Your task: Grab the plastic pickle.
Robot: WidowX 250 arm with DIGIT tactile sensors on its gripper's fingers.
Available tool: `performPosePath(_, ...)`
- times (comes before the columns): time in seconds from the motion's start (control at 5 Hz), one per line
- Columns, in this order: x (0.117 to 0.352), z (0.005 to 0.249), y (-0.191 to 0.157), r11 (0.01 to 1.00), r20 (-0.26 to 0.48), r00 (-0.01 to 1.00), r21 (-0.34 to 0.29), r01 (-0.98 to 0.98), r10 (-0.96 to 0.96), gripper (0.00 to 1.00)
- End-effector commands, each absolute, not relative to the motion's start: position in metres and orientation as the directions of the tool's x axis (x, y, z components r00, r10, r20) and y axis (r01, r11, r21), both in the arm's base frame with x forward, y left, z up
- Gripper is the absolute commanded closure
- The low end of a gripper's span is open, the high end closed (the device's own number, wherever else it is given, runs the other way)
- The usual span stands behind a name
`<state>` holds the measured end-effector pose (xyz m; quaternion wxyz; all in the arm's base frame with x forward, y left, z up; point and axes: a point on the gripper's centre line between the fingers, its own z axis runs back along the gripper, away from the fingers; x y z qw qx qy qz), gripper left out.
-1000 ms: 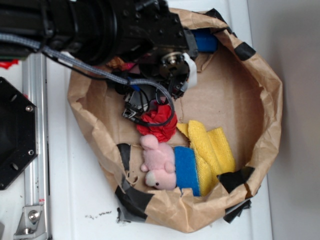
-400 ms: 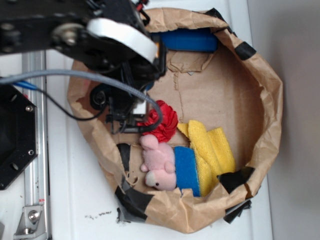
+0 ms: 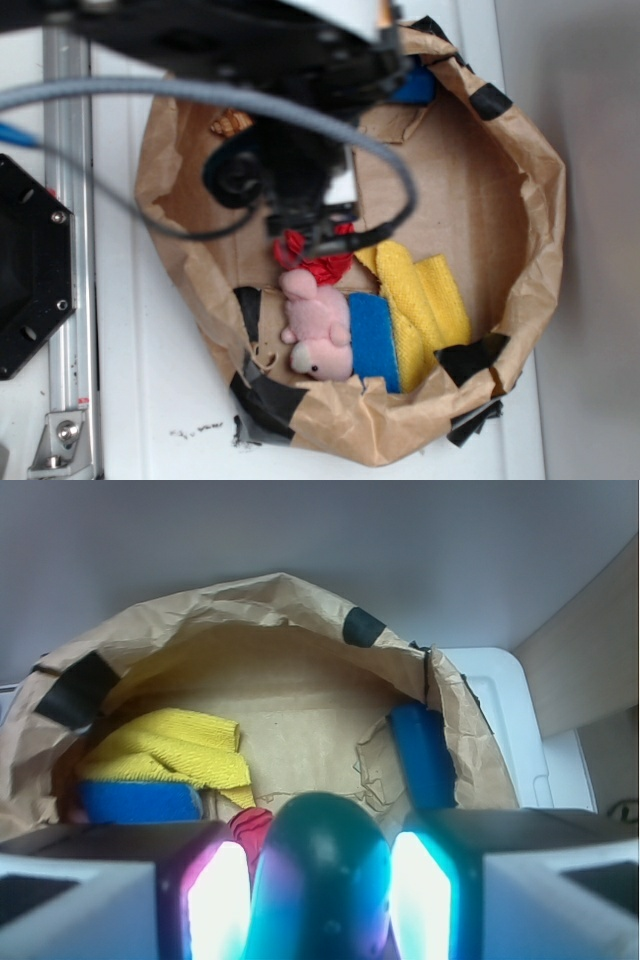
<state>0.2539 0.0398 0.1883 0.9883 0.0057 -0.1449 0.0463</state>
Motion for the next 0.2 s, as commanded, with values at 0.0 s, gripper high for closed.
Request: performPosePath(0.0, 0.2664, 0.1853, 0.0252, 0.995, 0.29, 0.953, 0.03, -0.095, 0.083, 1.0)
